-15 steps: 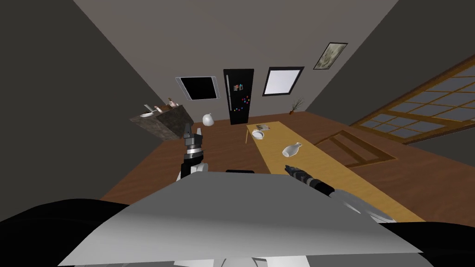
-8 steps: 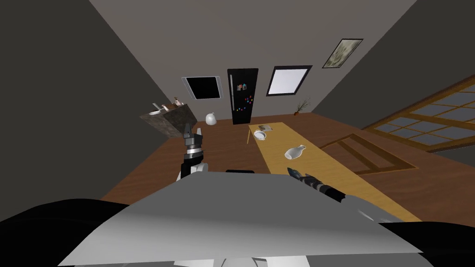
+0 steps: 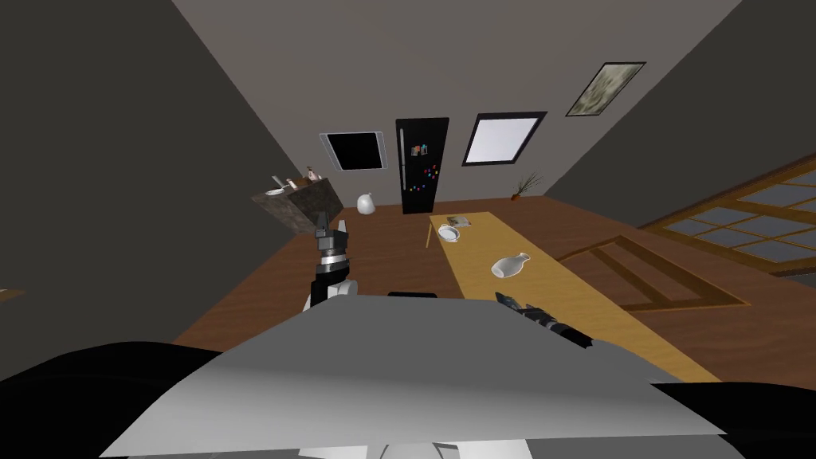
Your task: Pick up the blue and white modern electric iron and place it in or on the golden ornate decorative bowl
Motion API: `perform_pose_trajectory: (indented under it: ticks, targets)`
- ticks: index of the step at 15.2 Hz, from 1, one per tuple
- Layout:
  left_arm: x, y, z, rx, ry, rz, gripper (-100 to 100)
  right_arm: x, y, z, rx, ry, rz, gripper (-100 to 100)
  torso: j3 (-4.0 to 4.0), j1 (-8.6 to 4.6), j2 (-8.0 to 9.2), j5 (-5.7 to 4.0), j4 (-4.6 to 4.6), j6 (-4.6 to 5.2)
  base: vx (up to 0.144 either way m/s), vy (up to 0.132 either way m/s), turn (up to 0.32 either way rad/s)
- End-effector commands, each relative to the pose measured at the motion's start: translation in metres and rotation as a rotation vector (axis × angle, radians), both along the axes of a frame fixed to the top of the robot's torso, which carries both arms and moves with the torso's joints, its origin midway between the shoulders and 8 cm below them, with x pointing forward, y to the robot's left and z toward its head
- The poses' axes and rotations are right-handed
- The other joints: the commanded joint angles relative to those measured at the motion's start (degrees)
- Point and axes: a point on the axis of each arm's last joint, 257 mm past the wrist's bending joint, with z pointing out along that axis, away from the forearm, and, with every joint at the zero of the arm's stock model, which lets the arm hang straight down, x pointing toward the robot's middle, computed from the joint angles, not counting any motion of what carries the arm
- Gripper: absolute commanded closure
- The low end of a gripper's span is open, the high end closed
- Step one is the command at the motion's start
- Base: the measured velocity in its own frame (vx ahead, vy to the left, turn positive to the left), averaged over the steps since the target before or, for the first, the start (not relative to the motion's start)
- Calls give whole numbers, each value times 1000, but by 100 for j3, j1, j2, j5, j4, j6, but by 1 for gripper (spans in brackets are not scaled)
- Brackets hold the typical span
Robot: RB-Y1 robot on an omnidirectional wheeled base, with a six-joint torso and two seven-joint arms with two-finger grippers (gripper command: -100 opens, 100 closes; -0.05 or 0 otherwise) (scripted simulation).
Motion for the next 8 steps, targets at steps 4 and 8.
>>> perform_pose_trajectory:
  ticks: [4,8]
  targets:
    - [0,0,0,0,0,0,0,1,0,1,0,-2,0,100,-1,0,0,-8,-2,-1,1,-4,-1]
    - [0,0,0,0,0,0,0,6,-11,23,-9,-5,24,100,4,15,10,-2,-1,3,-29,24,-115]
